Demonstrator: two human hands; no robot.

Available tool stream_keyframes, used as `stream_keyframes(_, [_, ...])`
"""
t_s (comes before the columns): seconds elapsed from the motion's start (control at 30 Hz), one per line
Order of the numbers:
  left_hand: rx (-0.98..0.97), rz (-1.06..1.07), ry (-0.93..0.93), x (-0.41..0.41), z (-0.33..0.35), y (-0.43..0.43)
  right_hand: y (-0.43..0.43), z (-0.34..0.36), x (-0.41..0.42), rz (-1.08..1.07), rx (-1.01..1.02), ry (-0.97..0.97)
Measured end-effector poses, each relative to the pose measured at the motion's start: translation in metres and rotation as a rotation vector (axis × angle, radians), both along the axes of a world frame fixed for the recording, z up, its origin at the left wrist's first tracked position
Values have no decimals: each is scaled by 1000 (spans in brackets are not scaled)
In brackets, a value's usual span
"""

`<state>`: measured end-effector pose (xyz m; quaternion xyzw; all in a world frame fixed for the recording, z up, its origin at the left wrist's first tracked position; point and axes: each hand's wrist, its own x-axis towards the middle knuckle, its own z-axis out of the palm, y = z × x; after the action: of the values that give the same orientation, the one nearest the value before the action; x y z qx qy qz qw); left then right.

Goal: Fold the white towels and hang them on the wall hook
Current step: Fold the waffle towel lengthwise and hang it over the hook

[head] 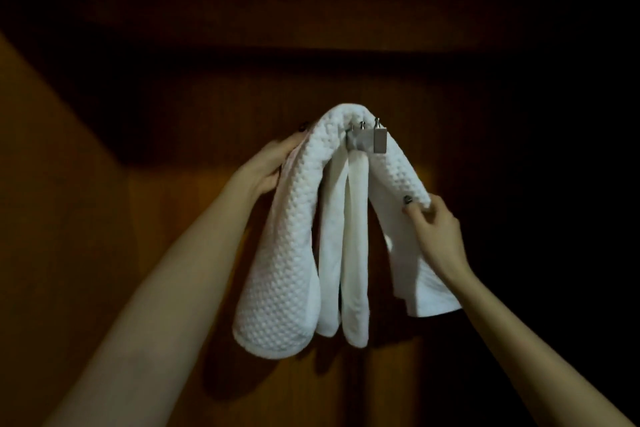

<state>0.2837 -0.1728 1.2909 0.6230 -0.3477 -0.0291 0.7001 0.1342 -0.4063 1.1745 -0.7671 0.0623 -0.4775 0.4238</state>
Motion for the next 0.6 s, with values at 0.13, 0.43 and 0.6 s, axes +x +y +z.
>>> stream_keyframes(0.13, [-42, 102, -73, -3, -46, 12, 17, -27, -2, 147, 37, 38])
stream_keyframes(0.43, [-44, 285, -382, -81, -108, 14, 9, -30, 5, -28, -80, -10])
stream_keyframes(0.6, [131, 498, -481, -99, -148, -5, 9, -76, 13, 216, 39, 88])
